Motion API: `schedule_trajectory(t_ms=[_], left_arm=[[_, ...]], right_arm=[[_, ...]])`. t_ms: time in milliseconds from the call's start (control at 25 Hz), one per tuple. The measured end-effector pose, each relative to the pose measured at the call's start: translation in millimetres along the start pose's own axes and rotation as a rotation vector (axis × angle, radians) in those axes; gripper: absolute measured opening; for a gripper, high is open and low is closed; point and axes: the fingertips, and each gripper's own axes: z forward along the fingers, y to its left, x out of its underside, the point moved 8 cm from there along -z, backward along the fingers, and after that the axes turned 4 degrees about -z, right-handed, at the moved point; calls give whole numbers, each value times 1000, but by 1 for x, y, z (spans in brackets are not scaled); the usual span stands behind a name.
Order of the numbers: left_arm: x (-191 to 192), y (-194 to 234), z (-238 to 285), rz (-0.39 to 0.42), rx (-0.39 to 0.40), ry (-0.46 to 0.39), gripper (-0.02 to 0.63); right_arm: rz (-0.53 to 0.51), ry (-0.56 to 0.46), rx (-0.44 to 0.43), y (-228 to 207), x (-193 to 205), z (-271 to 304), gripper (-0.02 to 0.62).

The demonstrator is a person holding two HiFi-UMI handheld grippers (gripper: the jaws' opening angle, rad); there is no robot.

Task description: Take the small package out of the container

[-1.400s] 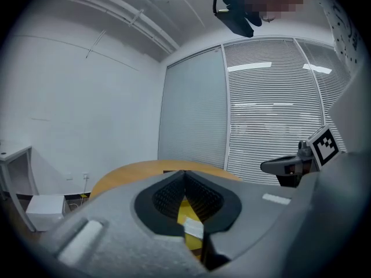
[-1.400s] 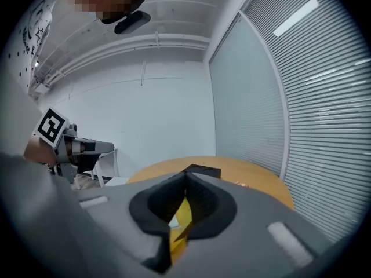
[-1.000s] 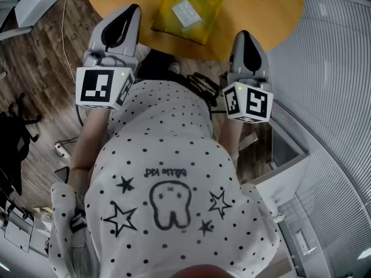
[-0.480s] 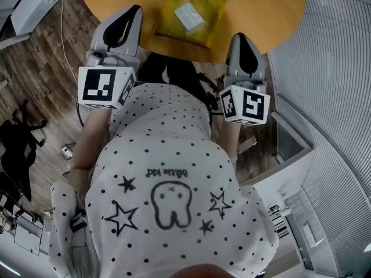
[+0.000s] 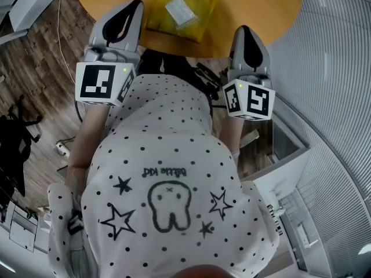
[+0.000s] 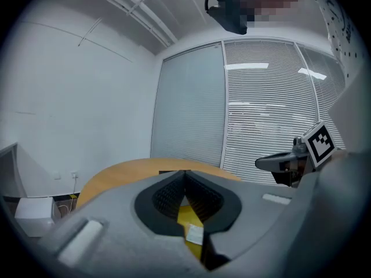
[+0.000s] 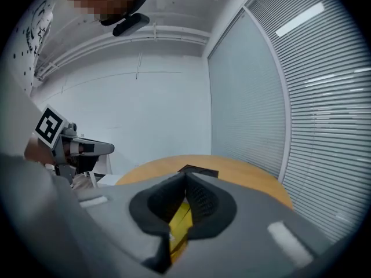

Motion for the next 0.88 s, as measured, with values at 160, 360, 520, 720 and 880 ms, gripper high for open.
schedule_trajectory(t_ms=[160, 360, 520, 720, 880], left_arm=[[-10, -11, 1, 4, -9, -29, 3], [-20, -4, -3, 0, -47, -72, 3], [-20, 0, -8, -6, -68, -90, 3], [-17, -2, -9, -12, -67, -114, 3], [-17, -2, -14, -8, -73, -125, 3]], right_arm=[[-19, -13, 4, -17, -9, -6, 5], [-67, -21, -57, -14, -19, 1, 5], [-100, -23, -101, -8, -23, 3, 5], [-129, -29, -126, -3, -23, 5, 5], [-121, -43, -133, -1, -26, 2, 5]])
